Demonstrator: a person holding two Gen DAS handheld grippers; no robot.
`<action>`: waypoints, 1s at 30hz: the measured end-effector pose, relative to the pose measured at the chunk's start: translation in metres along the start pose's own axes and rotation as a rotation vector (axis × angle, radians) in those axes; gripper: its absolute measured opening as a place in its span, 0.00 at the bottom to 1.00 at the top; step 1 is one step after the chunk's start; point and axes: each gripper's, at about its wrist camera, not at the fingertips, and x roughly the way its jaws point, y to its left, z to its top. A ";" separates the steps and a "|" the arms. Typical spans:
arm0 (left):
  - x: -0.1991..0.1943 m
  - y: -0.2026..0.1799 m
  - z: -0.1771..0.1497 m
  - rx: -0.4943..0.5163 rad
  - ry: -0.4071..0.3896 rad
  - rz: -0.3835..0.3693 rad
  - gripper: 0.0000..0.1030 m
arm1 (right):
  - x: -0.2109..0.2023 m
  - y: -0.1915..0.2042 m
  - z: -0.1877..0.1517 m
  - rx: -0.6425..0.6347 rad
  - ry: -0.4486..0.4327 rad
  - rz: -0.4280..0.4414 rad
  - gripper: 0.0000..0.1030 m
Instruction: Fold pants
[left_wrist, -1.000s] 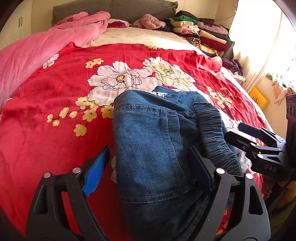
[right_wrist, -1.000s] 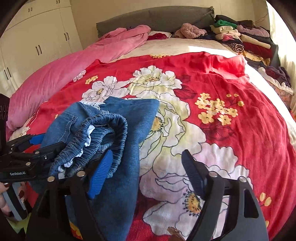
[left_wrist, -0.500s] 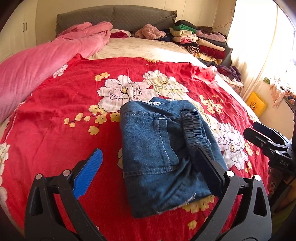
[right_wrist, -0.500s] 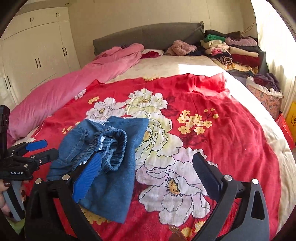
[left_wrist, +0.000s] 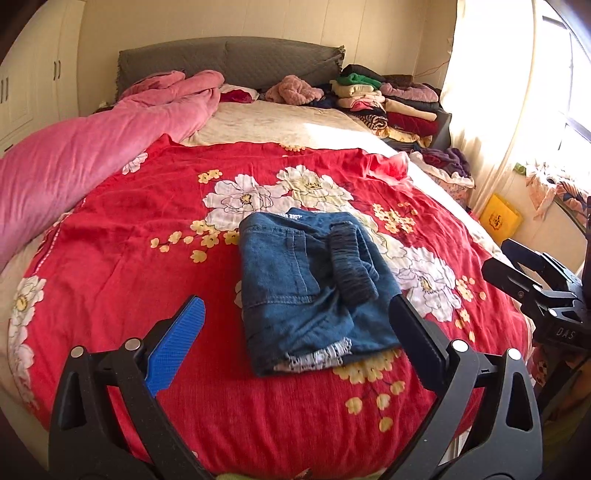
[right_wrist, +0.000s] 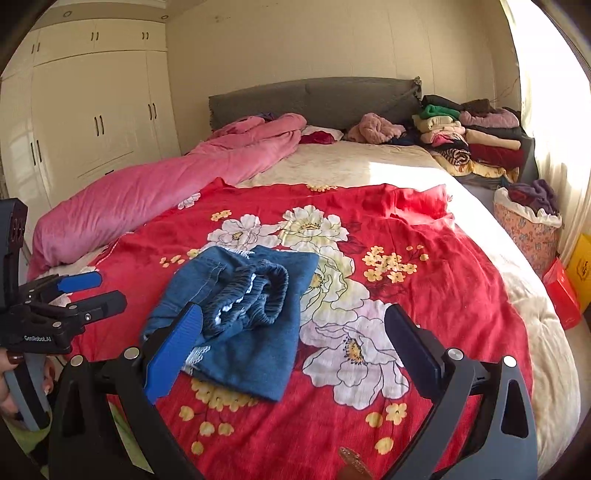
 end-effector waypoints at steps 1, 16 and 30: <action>-0.003 -0.002 -0.002 0.005 -0.003 0.005 0.91 | -0.003 0.002 -0.002 -0.005 -0.001 -0.002 0.96; -0.019 -0.004 -0.043 -0.004 0.061 0.016 0.91 | -0.026 0.006 -0.038 -0.009 0.043 -0.030 0.96; -0.011 0.007 -0.060 -0.037 0.087 0.046 0.91 | -0.006 0.002 -0.065 0.036 0.123 -0.041 0.96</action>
